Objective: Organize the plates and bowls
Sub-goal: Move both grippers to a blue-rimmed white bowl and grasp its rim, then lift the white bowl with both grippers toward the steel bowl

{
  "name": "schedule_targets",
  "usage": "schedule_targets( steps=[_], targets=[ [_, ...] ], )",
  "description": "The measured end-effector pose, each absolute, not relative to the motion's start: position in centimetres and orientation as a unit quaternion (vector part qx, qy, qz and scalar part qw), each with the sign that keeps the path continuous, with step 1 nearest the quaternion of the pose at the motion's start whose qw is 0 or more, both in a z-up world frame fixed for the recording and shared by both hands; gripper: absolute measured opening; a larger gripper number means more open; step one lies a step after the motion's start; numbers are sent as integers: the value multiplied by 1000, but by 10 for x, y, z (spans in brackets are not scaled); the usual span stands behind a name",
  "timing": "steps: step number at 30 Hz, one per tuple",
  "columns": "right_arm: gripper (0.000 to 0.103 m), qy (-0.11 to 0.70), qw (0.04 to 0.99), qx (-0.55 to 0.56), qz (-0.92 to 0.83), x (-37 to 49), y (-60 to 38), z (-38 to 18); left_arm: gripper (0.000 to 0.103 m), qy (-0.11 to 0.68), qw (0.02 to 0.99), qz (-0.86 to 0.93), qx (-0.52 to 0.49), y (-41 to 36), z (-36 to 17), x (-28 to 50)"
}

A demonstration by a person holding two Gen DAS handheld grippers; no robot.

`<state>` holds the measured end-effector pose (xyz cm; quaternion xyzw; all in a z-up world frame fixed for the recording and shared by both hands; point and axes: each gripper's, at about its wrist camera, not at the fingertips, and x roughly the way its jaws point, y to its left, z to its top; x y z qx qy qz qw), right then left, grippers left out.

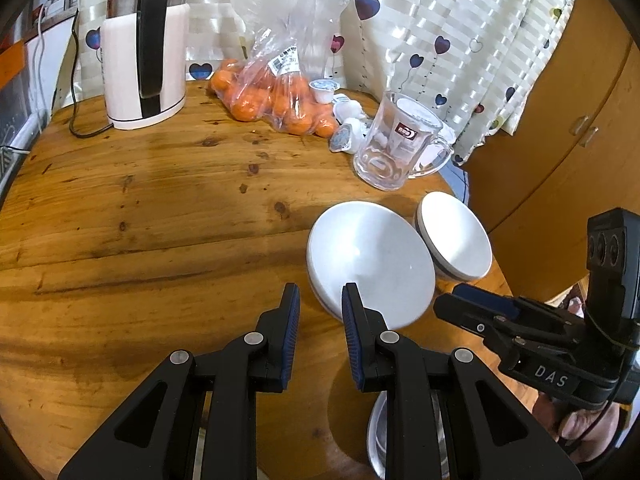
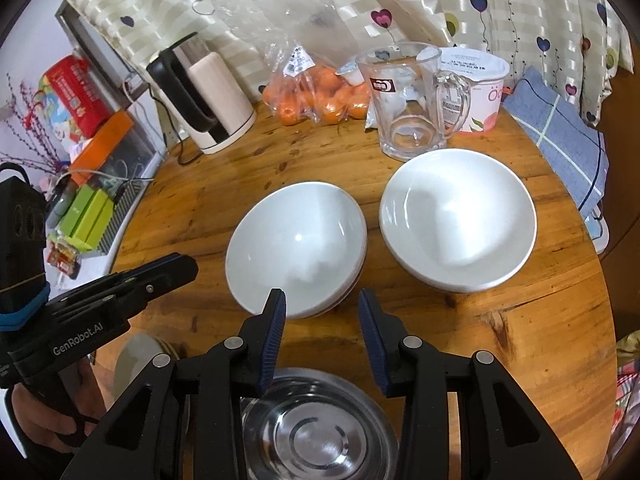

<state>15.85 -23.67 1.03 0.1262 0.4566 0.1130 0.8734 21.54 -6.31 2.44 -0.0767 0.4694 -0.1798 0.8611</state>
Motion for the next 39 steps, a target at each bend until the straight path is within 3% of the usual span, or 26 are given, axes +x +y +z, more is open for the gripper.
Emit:
schedule_targets(
  steps=[17,39],
  targets=[
    [22,465,865,146,115,184,-245,-6,22,482,850,-190,-95,-75,4,238],
    [18,469,865,145,108,192,-247,-11,22,484,852,-179,-92,-77,1,243]
  ],
)
